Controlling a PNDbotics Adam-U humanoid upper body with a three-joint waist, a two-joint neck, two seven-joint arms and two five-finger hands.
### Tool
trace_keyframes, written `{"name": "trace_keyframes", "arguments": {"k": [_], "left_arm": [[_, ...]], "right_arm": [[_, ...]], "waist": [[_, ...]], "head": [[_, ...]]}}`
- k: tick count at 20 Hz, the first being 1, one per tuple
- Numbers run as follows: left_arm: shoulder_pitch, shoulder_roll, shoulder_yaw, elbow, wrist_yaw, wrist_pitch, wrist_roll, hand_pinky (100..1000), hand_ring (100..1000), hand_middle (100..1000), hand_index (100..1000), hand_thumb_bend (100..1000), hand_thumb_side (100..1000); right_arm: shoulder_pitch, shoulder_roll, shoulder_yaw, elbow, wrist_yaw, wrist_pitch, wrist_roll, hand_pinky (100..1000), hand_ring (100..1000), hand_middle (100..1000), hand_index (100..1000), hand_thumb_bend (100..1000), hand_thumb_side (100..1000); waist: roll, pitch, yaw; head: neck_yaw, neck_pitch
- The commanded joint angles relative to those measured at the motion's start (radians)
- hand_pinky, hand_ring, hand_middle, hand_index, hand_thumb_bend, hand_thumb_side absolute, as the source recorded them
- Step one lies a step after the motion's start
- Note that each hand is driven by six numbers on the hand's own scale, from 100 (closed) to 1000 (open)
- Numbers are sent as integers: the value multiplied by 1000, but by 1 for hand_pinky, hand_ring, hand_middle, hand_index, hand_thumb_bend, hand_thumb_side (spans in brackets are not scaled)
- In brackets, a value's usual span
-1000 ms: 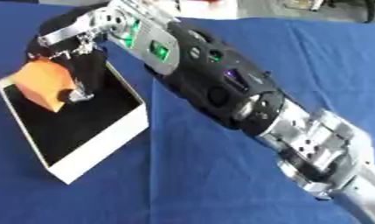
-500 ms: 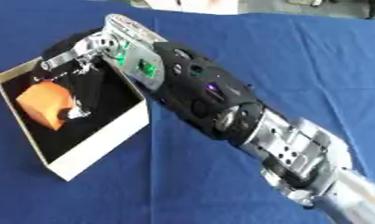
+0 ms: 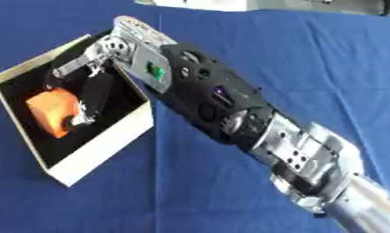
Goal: Pick up objects on the table and place them in the box.
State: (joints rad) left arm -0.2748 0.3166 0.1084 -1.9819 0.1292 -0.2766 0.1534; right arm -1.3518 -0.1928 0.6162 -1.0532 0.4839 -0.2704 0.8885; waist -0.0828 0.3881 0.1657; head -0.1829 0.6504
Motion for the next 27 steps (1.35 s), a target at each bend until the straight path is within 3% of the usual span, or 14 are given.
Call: {"name": "trace_keyframes", "arguments": {"k": [1, 6, 10, 14, 17, 22, 27], "left_arm": [[-5, 6, 2, -18, 0, 1, -5, 455, 441, 481, 660, 100, 708], [-3, 6, 2, -18, 1, 1, -7, 455, 441, 481, 660, 100, 709], [-2, 6, 2, -18, 2, 1, -8, 455, 441, 481, 660, 100, 710], [-1, 6, 3, -18, 3, 2, -9, 456, 441, 481, 660, 100, 709], [1, 5, 5, -18, 2, 2, -9, 456, 442, 481, 660, 100, 707], [5, 6, 10, -18, 0, -1, -1, 456, 442, 483, 661, 100, 704], [8, 7, 14, -18, -3, -5, 9, 456, 442, 484, 660, 100, 703]], "right_arm": [[-38, -31, -8, -44, 46, -53, 18, 872, 945, 894, 941, 381, 415], [-36, -30, -31, -47, 122, -72, -5, 860, 935, 876, 951, 375, 385], [-36, -30, -43, -45, 129, -79, -33, 851, 925, 859, 950, 346, 395], [-43, -45, -57, -99, 79, -58, -46, 830, 904, 823, 935, 248, 429], [-47, -68, -81, -162, 39, -37, -68, 800, 872, 773, 903, 110, 442], [-32, -146, -157, -284, -37, -2, -139, 777, 838, 731, 871, 100, 428], [33, -254, -215, -411, -115, 3, -216, 788, 826, 710, 834, 100, 436]], "waist": [[11, -22, -2], [14, -24, -6], [16, -28, -10], [21, -33, -15], [26, -38, -21], [35, -46, -35], [50, -48, -51]], "head": [[-1, 5], [0, 4], [-1, 5], [1, 6], [6, 9], [25, 13], [49, 13]]}}
